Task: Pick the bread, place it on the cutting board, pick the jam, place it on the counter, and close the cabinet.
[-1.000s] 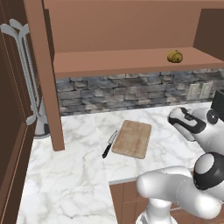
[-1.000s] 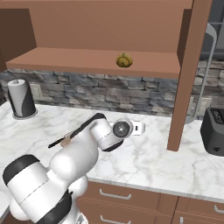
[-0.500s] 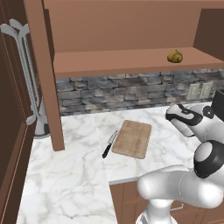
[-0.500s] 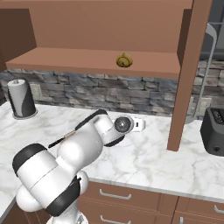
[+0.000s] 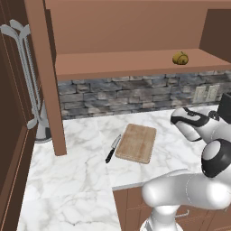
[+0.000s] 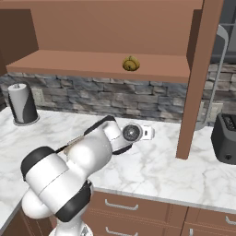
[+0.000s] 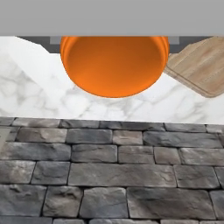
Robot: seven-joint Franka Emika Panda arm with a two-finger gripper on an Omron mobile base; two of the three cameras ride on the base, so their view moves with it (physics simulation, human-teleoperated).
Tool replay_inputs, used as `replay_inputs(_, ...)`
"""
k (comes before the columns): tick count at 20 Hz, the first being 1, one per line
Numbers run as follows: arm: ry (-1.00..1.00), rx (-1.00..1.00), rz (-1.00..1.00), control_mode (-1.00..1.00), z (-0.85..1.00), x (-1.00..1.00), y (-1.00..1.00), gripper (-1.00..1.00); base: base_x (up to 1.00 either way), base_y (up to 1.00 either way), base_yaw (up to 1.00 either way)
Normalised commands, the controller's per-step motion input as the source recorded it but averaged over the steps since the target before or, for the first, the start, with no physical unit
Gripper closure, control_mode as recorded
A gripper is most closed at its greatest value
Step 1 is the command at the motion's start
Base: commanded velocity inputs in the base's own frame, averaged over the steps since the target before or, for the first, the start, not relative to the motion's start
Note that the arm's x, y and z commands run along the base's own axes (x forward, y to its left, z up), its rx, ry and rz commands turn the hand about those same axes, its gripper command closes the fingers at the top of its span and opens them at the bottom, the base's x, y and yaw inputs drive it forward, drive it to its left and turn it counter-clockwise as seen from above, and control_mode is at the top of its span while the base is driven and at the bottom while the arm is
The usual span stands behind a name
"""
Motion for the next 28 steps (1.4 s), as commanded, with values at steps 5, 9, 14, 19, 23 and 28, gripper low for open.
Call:
replay_inputs(5,0.01,0.0,0.0,-1.0,-0.09,0.09,-0.02,1.0,0.0,0.0,0.0)
replay_inputs(9,0.02,0.0,0.0,-1.0,-0.09,0.11,0.0,1.0,0.0,0.0,0.0)
replay_inputs(14,0.02,0.0,0.0,-1.0,-0.08,0.14,0.0,1.0,0.0,0.0,0.0)
replay_inputs(19,0.01,0.0,0.0,-1.0,-0.04,0.16,-0.01,1.0,0.0,0.0,0.0)
replay_inputs(23,0.0,0.0,0.0,-1.0,-0.01,0.22,0.0,1.0,0.0,0.0,0.0)
replay_inputs(28,0.0,0.0,0.0,-1.0,-0.06,0.19,-0.01,1.0,0.0,0.0,0.0)
